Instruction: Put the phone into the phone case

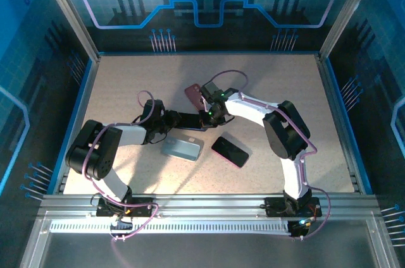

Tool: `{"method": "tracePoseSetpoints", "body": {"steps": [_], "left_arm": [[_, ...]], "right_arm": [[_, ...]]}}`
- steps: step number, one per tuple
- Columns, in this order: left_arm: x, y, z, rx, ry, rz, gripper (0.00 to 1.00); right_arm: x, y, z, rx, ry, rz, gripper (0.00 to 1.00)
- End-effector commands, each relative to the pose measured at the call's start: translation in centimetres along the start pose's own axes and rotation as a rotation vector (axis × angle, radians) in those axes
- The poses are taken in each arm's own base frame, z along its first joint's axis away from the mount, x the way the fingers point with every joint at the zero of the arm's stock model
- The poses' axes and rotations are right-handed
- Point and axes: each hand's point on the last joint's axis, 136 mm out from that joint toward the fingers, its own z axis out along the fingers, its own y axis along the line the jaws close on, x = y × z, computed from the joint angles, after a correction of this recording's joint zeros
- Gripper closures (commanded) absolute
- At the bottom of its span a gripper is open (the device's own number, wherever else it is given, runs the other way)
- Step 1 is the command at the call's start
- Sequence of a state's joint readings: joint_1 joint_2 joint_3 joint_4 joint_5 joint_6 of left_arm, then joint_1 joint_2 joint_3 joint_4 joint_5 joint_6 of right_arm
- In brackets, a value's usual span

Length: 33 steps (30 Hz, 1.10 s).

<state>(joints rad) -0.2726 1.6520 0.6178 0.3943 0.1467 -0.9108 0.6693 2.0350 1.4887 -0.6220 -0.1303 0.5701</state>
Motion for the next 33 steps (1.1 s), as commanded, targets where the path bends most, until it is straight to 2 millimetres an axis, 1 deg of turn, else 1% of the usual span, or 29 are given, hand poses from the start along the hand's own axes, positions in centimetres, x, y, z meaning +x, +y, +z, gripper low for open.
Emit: {"method": "tracePoseSetpoints", "body": {"steps": [1,12,22,33], "left_arm": [[-0.2,-0.4,-0.2,-0.003,-0.009,0.021,0.74],[-0.1,-0.2,-0.1,-0.007,-0.009,0.019,0.74],[0.0,-0.1,0.0,-0.010,-0.001,0.018,0.74],[0.5,0.3,0.3,-0.026,0.020,0.015,0.74]], "right_arm": [[1.0,-0.2,0.3,0.030,0.030,-0.020,1.00],[3.2,-1.4,2.3,0.105,0.101,-0.060,1.00],[5.8,-2.6,5.2,0.175,0.209,-0.096,1.00],[8.5,-3.5,7.3,0.214,0.331,-0.121,1.00]]}}
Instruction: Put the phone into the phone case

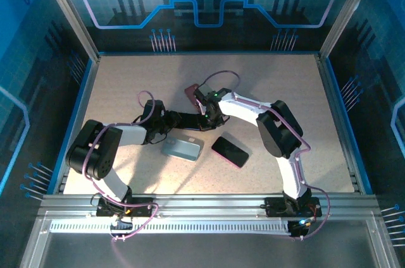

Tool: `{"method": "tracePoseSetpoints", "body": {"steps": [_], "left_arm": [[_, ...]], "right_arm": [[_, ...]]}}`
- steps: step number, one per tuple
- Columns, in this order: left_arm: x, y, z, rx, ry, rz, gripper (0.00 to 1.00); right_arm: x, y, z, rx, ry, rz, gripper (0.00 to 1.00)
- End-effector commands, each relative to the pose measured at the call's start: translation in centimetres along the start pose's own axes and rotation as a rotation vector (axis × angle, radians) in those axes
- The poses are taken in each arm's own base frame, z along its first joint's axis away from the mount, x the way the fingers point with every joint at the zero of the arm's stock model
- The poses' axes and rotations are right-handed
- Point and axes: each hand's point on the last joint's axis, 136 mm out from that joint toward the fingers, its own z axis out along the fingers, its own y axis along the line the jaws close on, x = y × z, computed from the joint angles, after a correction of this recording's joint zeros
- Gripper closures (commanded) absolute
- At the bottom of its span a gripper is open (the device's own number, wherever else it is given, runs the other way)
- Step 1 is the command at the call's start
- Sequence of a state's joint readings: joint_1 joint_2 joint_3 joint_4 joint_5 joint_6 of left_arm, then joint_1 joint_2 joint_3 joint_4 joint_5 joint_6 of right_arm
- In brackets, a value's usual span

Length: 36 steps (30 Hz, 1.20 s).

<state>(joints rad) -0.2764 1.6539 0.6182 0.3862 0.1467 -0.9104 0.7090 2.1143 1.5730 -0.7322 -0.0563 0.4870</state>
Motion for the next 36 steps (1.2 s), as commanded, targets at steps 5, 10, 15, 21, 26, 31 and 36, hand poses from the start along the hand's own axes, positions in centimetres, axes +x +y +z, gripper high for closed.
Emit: {"method": "tracePoseSetpoints", "body": {"steps": [5,10,15,21,26,31,36], "left_arm": [[0.4,0.5,0.3,-0.032,0.019,0.010,0.74],[0.5,0.8,0.4,-0.042,0.026,0.006,0.74],[0.7,1.2,0.5,-0.058,0.032,-0.001,0.74],[0.8,1.4,0.6,-0.066,0.038,-0.006,0.74],[0.7,1.3,0.5,-0.069,0.036,-0.001,0.74],[0.5,0.8,0.2,-0.067,0.034,0.012,0.75],[0.3,0.7,-0.1,-0.075,0.032,0.028,0.75]], "right_arm": [[8.2,-1.9,7.2,0.102,0.309,-0.035,1.00],[9.4,-1.8,8.0,0.100,0.358,-0.042,1.00],[10.7,-1.8,9.0,0.101,0.400,-0.042,1.00],[11.4,-1.7,9.4,0.084,0.419,-0.033,1.00],[10.7,-1.7,8.6,0.083,0.397,-0.035,1.00],[7.2,-0.7,4.7,0.022,0.281,-0.010,1.00],[3.2,-0.3,0.1,-0.016,0.148,0.007,1.00]]}}
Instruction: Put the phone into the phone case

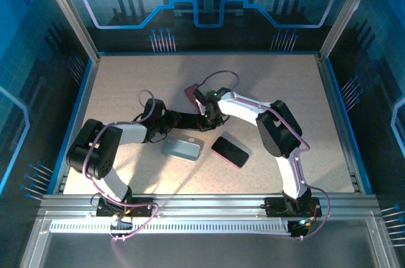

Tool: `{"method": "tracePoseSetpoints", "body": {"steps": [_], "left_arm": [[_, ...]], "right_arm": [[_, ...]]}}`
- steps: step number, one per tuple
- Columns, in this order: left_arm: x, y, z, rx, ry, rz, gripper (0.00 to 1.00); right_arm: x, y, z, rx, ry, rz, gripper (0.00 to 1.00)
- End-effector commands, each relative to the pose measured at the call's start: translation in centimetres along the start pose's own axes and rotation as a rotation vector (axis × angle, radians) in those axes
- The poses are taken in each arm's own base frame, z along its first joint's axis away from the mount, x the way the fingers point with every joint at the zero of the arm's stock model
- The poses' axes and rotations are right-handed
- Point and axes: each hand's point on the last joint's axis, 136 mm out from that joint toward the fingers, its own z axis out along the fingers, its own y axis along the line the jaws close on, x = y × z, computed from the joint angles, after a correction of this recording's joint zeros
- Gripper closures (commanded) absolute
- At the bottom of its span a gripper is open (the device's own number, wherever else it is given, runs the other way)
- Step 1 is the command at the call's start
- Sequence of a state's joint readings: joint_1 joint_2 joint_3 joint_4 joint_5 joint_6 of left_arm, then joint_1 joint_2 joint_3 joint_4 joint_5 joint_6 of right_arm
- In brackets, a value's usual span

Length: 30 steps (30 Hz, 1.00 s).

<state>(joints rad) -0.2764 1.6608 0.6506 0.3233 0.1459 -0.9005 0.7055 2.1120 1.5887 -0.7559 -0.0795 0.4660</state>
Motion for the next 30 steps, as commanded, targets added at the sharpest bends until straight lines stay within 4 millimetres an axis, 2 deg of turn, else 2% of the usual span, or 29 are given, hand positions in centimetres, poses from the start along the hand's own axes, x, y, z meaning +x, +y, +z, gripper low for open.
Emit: {"method": "tracePoseSetpoints", "body": {"steps": [1,5,11,23,30], "left_arm": [[0.3,0.5,-0.3,-0.046,0.012,0.027,0.75],[0.2,0.5,-0.2,-0.048,0.012,0.025,0.75],[0.2,0.4,-0.2,-0.052,0.012,0.022,0.75],[-0.2,0.0,-0.4,-0.060,0.011,0.035,0.75],[-0.3,-0.1,-0.4,-0.063,0.014,0.038,0.75]], "right_arm": [[2.4,-0.4,-0.2,-0.007,0.111,0.024,1.00],[0.5,-0.5,-2.4,-0.016,0.048,0.026,1.00],[-0.6,-0.7,-2.7,-0.028,0.032,0.033,1.00],[-0.8,-1.0,-0.2,-0.032,0.073,0.032,1.00],[1.0,-1.9,2.7,0.009,0.143,0.023,1.00]]}}
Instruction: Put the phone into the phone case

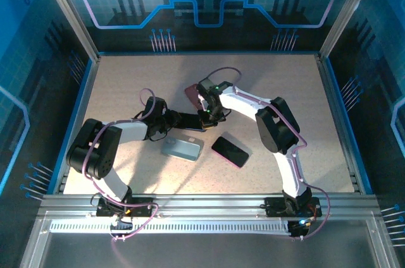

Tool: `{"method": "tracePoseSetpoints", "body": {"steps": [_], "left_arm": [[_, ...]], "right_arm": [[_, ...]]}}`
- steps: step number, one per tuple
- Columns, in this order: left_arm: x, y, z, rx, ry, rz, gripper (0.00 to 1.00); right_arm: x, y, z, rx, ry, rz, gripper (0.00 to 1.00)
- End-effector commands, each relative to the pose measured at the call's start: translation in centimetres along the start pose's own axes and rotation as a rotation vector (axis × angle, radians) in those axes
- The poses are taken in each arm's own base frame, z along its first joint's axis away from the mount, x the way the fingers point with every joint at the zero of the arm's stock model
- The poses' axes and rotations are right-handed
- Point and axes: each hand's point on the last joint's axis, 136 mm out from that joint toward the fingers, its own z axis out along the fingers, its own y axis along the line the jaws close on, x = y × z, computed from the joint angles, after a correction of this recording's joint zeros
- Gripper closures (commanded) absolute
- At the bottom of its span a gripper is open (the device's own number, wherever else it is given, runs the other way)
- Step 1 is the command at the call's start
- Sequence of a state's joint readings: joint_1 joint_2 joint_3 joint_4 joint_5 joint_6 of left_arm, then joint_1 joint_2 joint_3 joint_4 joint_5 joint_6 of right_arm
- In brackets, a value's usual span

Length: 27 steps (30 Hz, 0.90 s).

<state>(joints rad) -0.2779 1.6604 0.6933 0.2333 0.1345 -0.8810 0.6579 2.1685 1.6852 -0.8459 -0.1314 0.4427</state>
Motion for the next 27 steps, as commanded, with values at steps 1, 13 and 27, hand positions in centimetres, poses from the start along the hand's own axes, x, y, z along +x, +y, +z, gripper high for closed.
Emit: {"method": "tracePoseSetpoints", "body": {"steps": [1,13,27], "left_arm": [[-0.2,-0.2,-0.3,-0.021,-0.003,0.029,0.75],[0.4,0.9,0.3,-0.034,0.007,0.019,0.75],[0.9,2.1,-0.1,-0.057,-0.004,0.008,0.75]], "right_arm": [[2.3,-1.3,3.6,0.052,0.107,-0.014,1.00],[9.5,-2.4,9.8,0.185,0.299,-0.084,1.00],[12.4,-2.5,12.0,0.201,0.375,-0.076,1.00]]}}
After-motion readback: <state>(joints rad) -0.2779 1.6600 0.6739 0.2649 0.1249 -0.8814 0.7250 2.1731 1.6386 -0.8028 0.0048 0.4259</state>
